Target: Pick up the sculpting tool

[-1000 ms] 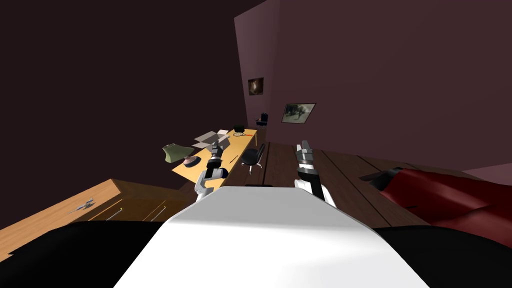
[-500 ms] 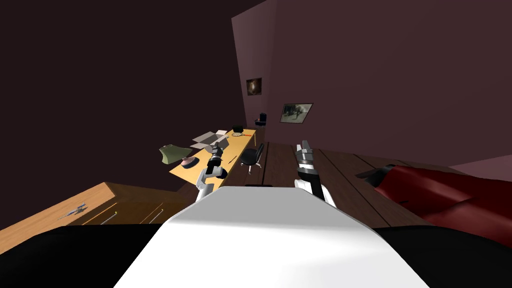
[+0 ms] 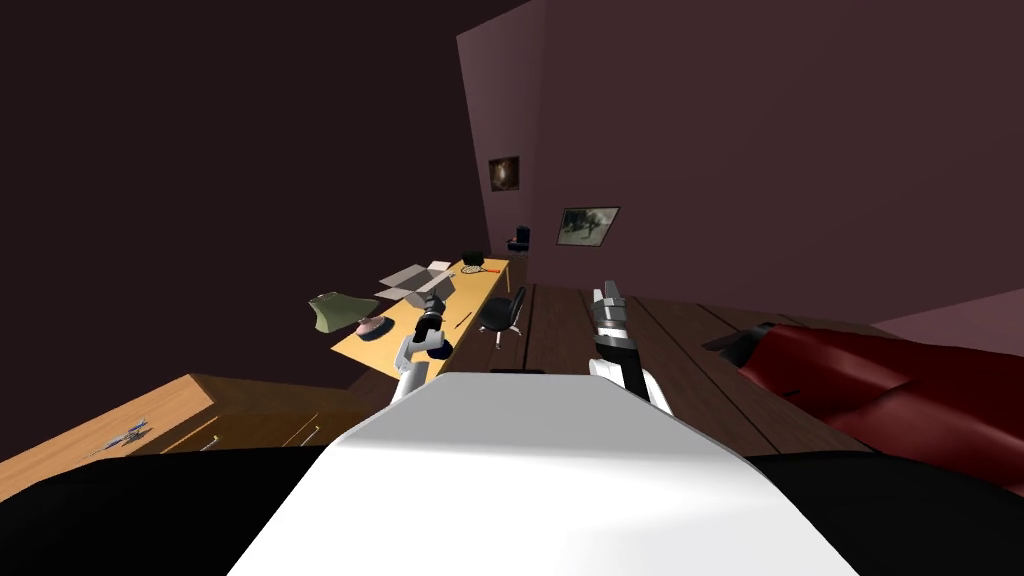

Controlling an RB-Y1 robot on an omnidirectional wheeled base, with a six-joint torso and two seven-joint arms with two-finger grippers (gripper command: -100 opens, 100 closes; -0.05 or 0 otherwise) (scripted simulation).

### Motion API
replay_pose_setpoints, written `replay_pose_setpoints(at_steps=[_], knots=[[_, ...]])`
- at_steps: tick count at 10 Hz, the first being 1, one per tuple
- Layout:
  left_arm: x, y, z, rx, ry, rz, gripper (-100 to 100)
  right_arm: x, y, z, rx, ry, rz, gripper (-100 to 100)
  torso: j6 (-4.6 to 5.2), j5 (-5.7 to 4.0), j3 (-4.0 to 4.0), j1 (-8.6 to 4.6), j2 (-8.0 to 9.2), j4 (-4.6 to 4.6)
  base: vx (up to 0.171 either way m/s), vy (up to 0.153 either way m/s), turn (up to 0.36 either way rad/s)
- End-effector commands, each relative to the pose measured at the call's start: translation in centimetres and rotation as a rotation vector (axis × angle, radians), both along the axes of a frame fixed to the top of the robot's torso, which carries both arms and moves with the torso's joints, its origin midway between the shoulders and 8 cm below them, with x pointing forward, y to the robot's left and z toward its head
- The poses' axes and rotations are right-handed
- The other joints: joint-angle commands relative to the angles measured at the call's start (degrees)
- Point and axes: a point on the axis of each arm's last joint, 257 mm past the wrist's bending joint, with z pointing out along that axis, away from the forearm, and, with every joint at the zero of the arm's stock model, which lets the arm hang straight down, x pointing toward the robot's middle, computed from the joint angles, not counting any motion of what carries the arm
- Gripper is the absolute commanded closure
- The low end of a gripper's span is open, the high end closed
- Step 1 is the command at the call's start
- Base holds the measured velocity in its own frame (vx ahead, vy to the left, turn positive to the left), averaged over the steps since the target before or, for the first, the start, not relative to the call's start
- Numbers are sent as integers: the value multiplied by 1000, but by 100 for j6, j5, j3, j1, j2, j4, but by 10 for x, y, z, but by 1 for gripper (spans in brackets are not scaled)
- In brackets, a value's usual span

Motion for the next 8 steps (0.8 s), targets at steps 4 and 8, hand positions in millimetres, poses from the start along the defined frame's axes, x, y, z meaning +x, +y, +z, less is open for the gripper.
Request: replay_pose_setpoints(at_steps=[4,8], knots=[[6,20,-43,-111,110,58,-100,0,0,0,0,0,0,0,-2,0,-1,1,-1,0,4,3,-33],[8,35,-89,-249,216,125,-100,0,0,0,0,0,0,0,-1,1,-2,4,-4,-1,12,10,-44]])
